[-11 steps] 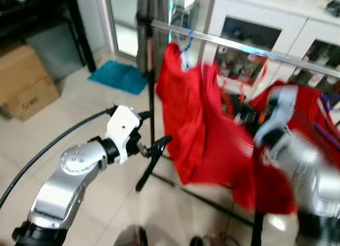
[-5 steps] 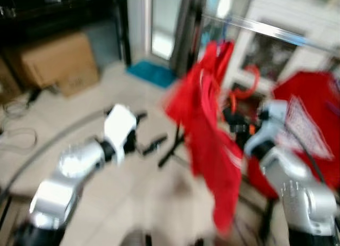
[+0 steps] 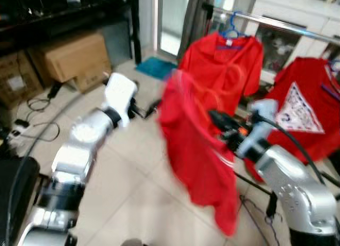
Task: Hang hanger
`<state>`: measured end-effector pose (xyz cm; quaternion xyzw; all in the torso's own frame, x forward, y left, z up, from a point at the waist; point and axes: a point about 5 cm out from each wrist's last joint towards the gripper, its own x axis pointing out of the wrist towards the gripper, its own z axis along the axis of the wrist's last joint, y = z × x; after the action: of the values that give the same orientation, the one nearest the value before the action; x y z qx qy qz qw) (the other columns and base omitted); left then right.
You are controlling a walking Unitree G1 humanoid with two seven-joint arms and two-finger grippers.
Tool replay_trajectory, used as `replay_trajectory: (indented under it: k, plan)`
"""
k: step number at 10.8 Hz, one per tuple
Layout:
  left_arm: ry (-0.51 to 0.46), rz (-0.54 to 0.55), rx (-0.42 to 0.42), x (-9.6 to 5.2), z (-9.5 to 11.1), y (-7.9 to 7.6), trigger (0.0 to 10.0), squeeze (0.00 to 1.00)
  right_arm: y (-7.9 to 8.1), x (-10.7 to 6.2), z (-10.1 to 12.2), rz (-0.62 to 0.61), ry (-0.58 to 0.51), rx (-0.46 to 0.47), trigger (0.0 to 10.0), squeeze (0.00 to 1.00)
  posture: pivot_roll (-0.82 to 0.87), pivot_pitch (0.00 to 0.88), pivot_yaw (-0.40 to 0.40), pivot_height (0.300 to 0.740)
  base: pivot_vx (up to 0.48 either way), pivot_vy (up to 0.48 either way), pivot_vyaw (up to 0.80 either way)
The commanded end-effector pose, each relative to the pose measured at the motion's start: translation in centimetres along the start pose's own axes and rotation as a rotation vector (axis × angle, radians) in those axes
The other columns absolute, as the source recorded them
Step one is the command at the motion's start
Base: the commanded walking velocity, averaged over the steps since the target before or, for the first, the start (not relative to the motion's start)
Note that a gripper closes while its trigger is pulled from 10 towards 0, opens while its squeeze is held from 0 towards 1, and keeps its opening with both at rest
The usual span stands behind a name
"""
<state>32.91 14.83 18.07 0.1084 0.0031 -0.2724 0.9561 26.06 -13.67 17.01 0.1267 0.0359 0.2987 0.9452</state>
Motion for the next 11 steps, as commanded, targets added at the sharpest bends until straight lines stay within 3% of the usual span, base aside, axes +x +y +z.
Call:
replay_trajectory:
  k: [1, 2, 3, 4, 5, 11]
  plan:
    - [-0.05, -0.057, -0.023, 1.1, 1.0, -1.0, 10.0, 1.0, 0.2, -0.2, 1.3, 0.025, -0.047, -0.033, 0.0, 0.0, -0.09, 0.0, -0.018, 0.74, 0.0, 0.0, 0.0]
    - [-0.081, -0.11, -0.038, 1.9, 1.6, -1.9, 10.0, 0.0, 0.2, -0.2, 1.3, 0.038, -0.044, -0.042, 0.0, 0.0, -0.09, 0.0, -0.019, 0.74, 0.0, 0.0, 0.0]
    - [-0.073, -0.118, -0.041, 2.3, 1.5, -2.1, 10.0, 0.0, 0.3, -0.2, 1.4, 0.05, -0.045, -0.044, 0.0, 0.0, -0.09, 0.0, -0.019, 0.74, 0.0, 0.0, 0.0]
    - [-0.077, -0.155, -0.077, 3.0, 1.3, -2.3, 1.6, 0.0, 0.9, -0.3, 1.6, 0.093, -0.052, -0.046, 0.0, 0.0, -0.09, 0.0, -0.021, 0.74, 0.0, 0.0, 0.0]
    - [-0.083, -0.201, -0.089, 3.3, 1.3, -2.9, 0.0, 0.0, 1.0, -0.3, 1.6, 0.109, -0.048, -0.047, 0.0, 0.0, -0.1, 0.0, -0.019, 0.74, 0.0, 0.0, 0.0]
    - [-0.017, -0.108, -0.141, 4.7, 0.5, -2.3, 0.0, 0.0, 1.2, -0.5, 1.8, 0.138, -0.043, -0.058, 0.0, 0.0, -0.11, 0.0, -0.021, 0.74, 0.0, 0.0, 0.0]
